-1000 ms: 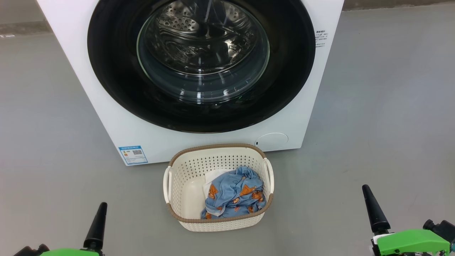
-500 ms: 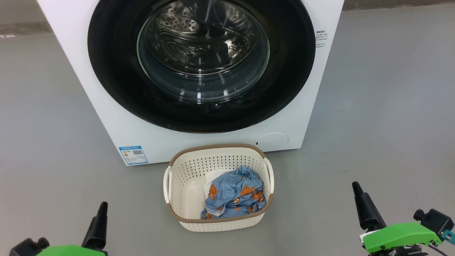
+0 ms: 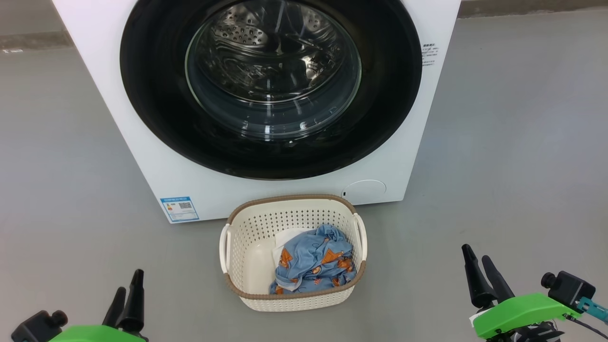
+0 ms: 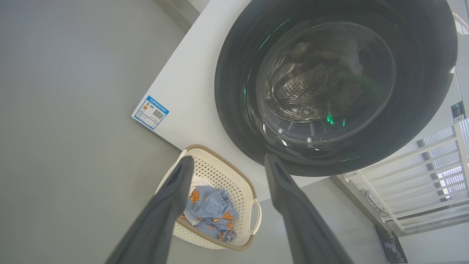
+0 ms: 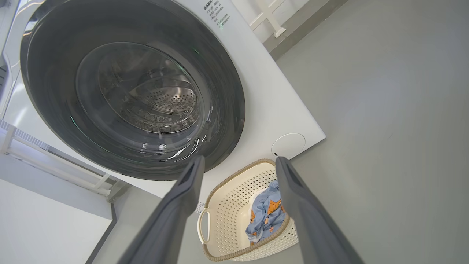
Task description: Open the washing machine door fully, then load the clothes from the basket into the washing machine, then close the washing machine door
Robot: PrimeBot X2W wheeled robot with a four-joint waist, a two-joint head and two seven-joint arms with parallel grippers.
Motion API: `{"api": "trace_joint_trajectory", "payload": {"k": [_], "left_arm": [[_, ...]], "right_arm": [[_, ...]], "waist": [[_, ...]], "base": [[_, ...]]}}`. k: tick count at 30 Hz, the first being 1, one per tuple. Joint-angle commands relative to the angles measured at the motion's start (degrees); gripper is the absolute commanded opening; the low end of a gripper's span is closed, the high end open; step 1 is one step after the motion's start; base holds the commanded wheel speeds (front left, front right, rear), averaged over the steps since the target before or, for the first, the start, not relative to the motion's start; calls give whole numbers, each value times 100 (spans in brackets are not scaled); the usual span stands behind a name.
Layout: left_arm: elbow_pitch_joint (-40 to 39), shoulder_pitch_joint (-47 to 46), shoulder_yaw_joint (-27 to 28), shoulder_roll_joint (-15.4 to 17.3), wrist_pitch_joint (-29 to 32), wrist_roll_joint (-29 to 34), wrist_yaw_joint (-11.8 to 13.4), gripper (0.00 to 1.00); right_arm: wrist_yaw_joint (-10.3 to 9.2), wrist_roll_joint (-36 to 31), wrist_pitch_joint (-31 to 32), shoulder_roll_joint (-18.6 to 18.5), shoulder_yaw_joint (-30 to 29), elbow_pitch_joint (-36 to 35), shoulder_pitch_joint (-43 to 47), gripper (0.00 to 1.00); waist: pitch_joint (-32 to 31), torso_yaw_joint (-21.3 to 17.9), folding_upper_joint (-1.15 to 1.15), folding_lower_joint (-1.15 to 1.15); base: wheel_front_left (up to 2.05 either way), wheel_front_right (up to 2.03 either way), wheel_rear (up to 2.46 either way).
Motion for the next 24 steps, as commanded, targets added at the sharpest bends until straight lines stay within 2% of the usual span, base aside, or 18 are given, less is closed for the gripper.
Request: {"api": "trace_joint_trajectory", "payload": {"k": [1,24], "left_arm": [[-73,-243,82,190,-70,163,-22,100],[134,-360,-59,445,-458,1487,-30,100]], "right_arm": [[-3,-188,-61,-62,123,-104,-301,100],[-5,-1915,-463,-87,293,72,-499,100]], "waist": [[-7,3,0,-1],[-56,-23,0,-1]], "base": [[0,0,0],[0,0,0]]}}
